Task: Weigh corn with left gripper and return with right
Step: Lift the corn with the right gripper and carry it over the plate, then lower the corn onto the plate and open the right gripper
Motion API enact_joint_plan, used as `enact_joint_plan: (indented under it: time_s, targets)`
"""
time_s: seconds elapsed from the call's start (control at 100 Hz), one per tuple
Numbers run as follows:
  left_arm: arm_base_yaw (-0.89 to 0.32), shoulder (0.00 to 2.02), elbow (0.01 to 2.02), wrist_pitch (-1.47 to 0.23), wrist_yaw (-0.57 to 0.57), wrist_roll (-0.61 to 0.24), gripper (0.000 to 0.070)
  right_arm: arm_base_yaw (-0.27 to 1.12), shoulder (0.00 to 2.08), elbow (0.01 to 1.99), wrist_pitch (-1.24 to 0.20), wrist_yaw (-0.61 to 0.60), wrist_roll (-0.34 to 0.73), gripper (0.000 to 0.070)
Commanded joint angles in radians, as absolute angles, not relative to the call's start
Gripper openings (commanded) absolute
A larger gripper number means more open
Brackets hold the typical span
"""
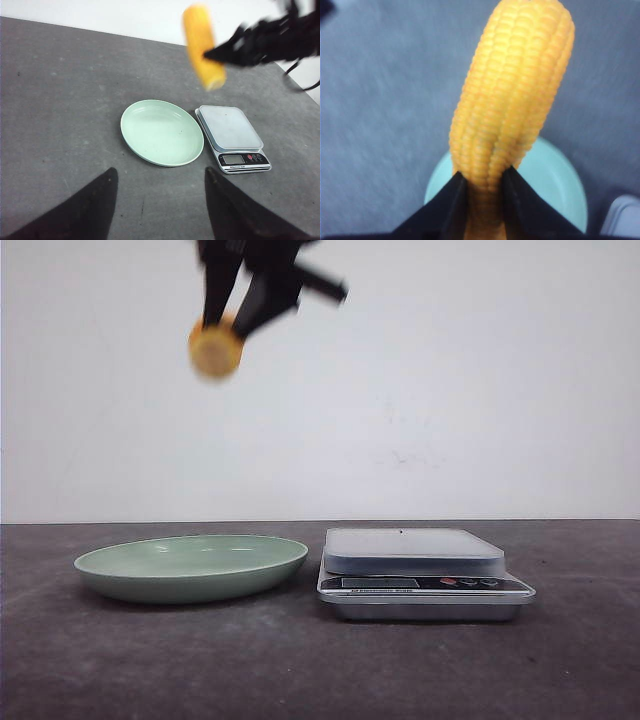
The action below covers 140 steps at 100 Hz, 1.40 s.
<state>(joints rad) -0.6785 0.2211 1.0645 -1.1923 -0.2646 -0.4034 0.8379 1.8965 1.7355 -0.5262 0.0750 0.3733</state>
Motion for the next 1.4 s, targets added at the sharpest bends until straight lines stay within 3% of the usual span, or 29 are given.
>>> enact_joint_plan:
  time_s: [0.0, 0.82, 0.87, 0.92, 1.01, 1.08, 1.39]
  targets:
    - [-0.683, 0.221, 1.077, -1.181, -0.269, -0.402, 0.0308, 0.851, 1.945, 1.760, -0.522, 0.073, 0.402, 0.0000]
    - [-0.684, 0.221, 1.077, -1.183, -0.269, -0.389, 0.0308, 0.881, 2.171, 1.760, -0.590, 0.078, 0.524, 0.0005]
    - [-0.684, 0.221, 1.077, -1.183, -0.269, -0.385, 0.0308, 0.882, 2.171, 1.760, -0.588, 0.080, 0.525, 0.0054]
    - [-0.684, 0.221, 1.077, -1.183, -0.269, -0.385, 0.0308, 0.882, 2.171, 1.760, -0.590, 0.080, 0.525, 0.0153]
    - [-0.684, 0.221, 1.077, -1.182, -0.269, -0.378, 0.0308, 0.885, 2.171, 1.760, -0.588, 0.081, 0.524, 0.0434]
    - [-0.684, 0.221, 1.078, -1.182, -0.269, -0.378, 0.0308, 0.886, 2.171, 1.760, -0.579, 0.086, 0.524, 0.0561]
    - [-0.684, 0.221, 1.078, -1.182, -0.269, -0.378, 0.0308, 0.878, 2.127, 1.802, -0.585, 0.106, 0.461, 0.0582]
